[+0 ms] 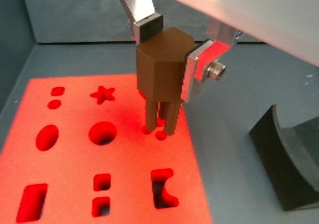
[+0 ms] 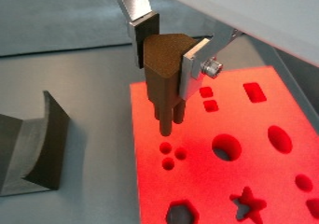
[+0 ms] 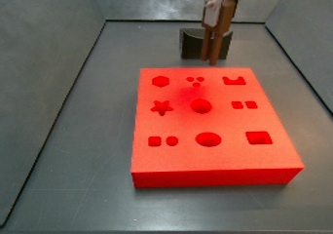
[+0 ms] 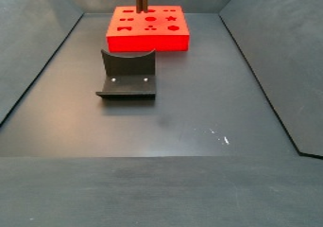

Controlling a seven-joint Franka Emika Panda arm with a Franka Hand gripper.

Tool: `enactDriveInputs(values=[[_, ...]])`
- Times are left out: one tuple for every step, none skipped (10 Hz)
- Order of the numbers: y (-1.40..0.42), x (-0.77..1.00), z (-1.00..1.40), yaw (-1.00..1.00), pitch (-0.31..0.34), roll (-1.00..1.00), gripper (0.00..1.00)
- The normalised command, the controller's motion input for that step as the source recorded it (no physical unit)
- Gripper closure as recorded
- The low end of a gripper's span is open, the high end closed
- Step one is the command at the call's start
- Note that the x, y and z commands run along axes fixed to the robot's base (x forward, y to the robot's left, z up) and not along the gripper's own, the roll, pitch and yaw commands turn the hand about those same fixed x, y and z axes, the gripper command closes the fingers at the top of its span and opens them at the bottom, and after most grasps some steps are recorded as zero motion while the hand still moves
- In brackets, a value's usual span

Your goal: Insert the 3 prong object.

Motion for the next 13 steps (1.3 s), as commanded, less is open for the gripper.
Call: enactDriveInputs(values=[[0.04,0.00,-0.55,-0.25,0.117,-0.21,1.00],[0.01,-0.06,-0.34,-0.15,0.000,-0.20,1.00],[0.00,-0.04,-0.05,-0.01,-0.061,-0.12,1.00],[0.00,-0.21,0.00,-0.04,-0.109,0.00,1.00],[0.00,-0.34,0.01,-0.07,-0.127,0.01,1.00],[0.00,-0.29,0.11,-0.02,-0.164,0.06,1.00],[0.00,-0.08,0.00,0.00,-0.059,0.00,1.00],[0.00,0.00,0.00,0.00,0.000,0.02,1.00],[-0.04,0.04,-0.15,0.00,0.000,0.13,1.00],[-0.10,0.14,-0.09,0.00,-0.169,0.15,1.00],[-0.05,0.06,-0.08,0.00,-0.244,0.14,1.00],[-0.04,0.00,0.00,0.00,-0.177,0.11,1.00],[0.00,-0.07,0.00,0.00,-0.131,0.06,1.00]])
